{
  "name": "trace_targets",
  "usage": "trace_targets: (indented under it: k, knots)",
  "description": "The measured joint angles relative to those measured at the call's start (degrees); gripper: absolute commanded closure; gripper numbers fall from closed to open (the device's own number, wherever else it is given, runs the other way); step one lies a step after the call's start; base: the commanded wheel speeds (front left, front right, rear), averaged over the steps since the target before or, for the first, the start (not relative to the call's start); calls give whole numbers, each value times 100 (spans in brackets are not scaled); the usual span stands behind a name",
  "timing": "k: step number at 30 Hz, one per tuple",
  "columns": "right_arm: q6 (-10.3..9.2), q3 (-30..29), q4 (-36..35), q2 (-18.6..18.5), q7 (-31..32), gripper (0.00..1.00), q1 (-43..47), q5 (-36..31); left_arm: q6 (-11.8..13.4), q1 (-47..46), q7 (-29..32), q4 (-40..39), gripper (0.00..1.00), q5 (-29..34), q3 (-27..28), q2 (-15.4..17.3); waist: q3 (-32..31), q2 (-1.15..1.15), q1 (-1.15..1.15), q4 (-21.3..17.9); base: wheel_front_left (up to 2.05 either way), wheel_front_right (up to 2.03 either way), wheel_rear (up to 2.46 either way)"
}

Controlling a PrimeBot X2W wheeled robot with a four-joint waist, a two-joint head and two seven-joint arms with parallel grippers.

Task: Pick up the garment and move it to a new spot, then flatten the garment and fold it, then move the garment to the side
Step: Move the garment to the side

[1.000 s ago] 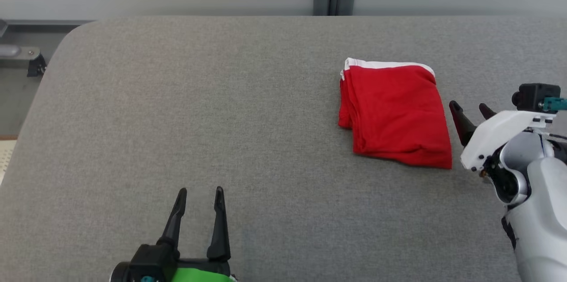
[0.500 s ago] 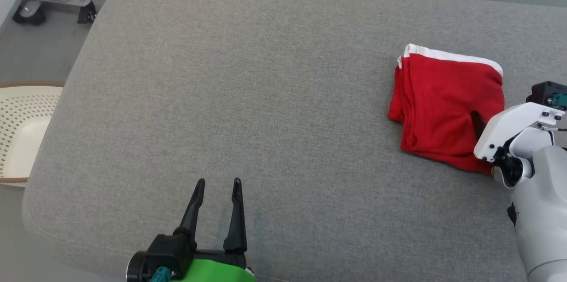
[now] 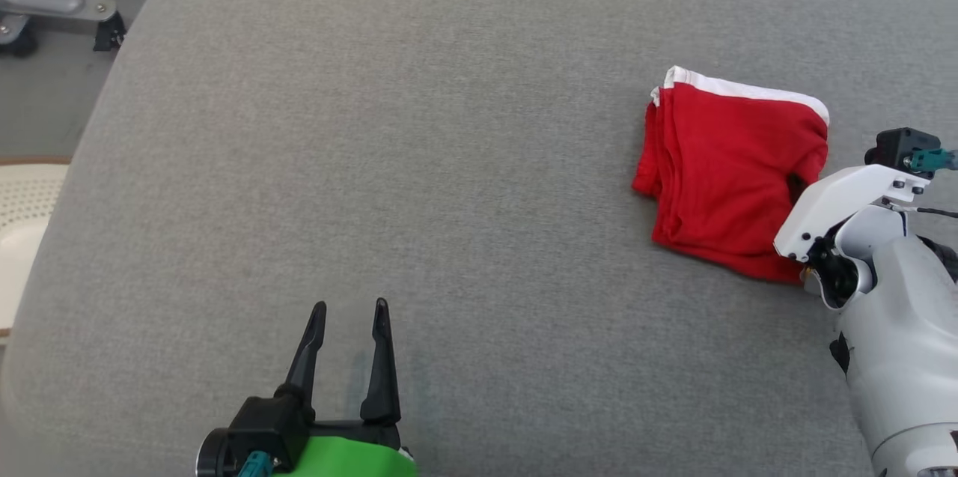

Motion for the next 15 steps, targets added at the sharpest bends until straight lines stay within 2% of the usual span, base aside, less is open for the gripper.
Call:
trace_targets:
  k: [7,13,15]
  knots:
    - [-1,405,-146,-158,-83,100,12,276,-111,13,0,35,0,194,135,-2,-104,0,0,-774,0,0,0]
    - [-1,673,-377,-530,-67,100,-23,421,-247,-168,-1,113,0,315,165,-7,-116,0,0,-1533,0,0,0]
    - [-1,717,-517,-792,-40,100,-154,423,-300,-252,0,152,0,352,136,-8,-88,0,0,-1857,0,0,0]
